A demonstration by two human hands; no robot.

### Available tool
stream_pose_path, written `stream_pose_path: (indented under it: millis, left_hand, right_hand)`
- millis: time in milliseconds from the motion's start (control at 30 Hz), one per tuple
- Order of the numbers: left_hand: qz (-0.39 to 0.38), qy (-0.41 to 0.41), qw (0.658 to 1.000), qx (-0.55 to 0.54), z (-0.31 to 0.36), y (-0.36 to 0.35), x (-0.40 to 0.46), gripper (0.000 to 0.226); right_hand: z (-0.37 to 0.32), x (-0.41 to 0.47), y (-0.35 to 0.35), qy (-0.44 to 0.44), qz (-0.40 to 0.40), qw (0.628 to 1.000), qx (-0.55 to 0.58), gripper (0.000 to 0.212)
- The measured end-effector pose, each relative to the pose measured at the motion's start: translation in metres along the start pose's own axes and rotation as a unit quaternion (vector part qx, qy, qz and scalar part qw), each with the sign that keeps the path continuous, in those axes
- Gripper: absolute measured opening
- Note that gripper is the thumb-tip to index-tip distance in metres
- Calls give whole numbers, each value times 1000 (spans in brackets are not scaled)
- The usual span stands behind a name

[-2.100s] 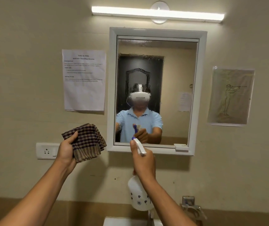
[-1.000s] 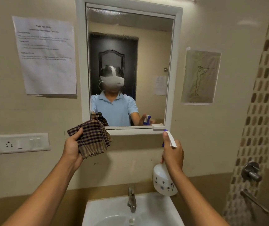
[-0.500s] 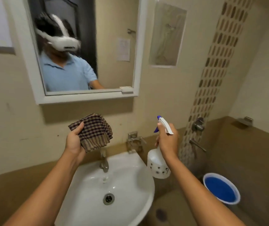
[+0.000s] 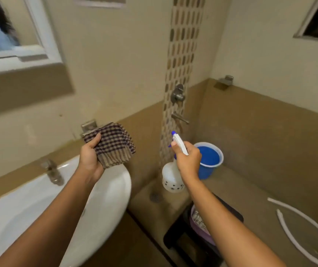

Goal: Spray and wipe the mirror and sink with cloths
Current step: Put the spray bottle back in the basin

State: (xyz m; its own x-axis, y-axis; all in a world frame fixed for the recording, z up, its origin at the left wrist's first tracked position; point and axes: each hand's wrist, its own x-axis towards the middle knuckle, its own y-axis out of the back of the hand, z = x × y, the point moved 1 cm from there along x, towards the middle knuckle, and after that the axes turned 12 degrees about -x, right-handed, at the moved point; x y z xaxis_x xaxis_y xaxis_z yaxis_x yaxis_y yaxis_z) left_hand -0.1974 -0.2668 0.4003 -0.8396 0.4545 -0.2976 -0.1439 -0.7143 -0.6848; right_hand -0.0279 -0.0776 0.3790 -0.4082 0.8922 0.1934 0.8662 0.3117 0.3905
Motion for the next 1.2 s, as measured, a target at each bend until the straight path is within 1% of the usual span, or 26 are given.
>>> stream_pose_path:
  millis: [100,167,267,333,400,467,567,633,800,1000,1133,1200]
  left_hand:
    - [2,45,999,29,-47,-20,14,30]
    - [-13,81,996,44,-81,-33,23,33]
    - [-16,131,989,64,-132,-51,33,35]
    - [-19,164,984,71,-166,-65,39,38]
    - [-32,190,978,81,-196,-78,42,43]
    - [-48,213,971,97,-225,-91,43,48]
    - [-64,238,961,129,-263,-103,47,40]
    - [-68,259,952,147,-288,-105,52,42]
    - [-88,322,926,175,-341,-100,64,39]
    - [-81,399,892,198,-385,-83,83,38]
    - [-71,431,871,223,-407,-70,101,44]
    - [-70,446,863,227,-415,-65,108,42]
  right_hand:
    - [44,14,17,-34,18,999,-13,21]
    - [75,24,31,-60,41,997,-24,23]
    - [116,34,59,-93,75,991,-52,14]
    - [141,38,79,-100,105,986,-85,14]
    - [161,39,96,-120,115,981,-103,13]
    - [184,40,111,-152,123,974,-110,15]
    - [218,35,128,-217,133,959,-122,11]
    - [242,29,135,-266,140,945,-131,12]
    - [289,12,137,-345,134,918,-144,19]
    - [324,4,120,-392,110,893,-192,28]
    - [351,0,103,-423,98,869,-238,31]
    - [362,-2,93,-430,90,861,-255,31]
